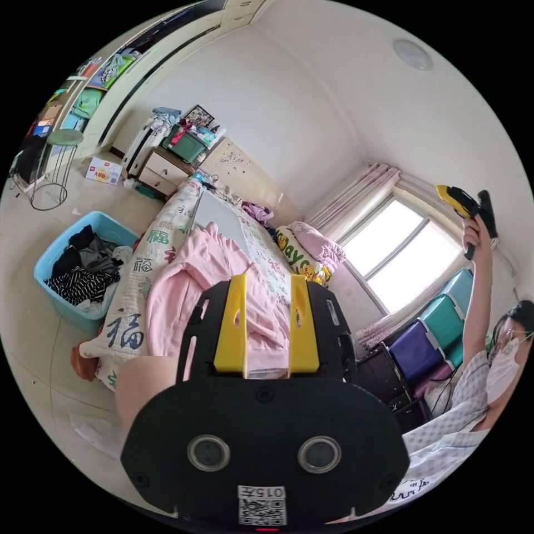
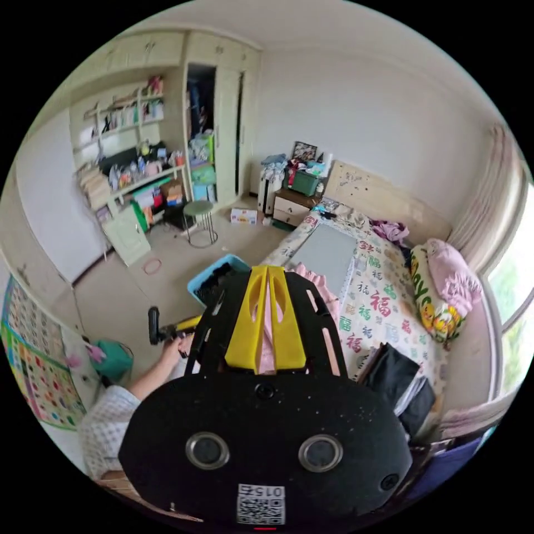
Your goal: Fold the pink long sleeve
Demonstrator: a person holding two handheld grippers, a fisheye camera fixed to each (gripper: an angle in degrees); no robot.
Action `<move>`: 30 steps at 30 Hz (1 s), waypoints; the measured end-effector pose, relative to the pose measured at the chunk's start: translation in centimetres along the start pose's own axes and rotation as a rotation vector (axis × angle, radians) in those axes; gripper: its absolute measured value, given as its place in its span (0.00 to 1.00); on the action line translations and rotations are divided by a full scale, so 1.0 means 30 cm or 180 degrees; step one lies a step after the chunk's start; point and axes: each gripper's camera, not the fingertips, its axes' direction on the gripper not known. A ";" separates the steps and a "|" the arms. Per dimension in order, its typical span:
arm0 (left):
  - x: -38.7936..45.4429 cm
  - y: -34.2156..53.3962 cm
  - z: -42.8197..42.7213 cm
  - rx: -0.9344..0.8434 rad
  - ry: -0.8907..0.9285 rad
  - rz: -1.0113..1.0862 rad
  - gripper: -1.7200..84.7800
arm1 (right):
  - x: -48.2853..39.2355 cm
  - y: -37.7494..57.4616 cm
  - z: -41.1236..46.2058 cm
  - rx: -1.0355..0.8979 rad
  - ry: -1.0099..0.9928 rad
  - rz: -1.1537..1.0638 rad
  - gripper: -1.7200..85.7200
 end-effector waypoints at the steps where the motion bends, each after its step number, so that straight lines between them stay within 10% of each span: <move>1: -0.011 0.001 0.011 -0.0040 0.0000 -0.0026 0.15 | -0.081 0.034 -0.002 -0.0083 0.0038 -0.0250 0.01; 10: -0.148 0.044 0.172 -0.0435 0.0169 -0.0391 0.15 | -0.276 0.037 -0.168 -0.0609 -0.0077 -0.1237 0.01; 30: -0.333 -0.025 0.270 -0.0763 0.0227 -0.0438 0.16 | 0.291 -0.283 -0.682 -0.0107 0.0241 -0.0465 0.01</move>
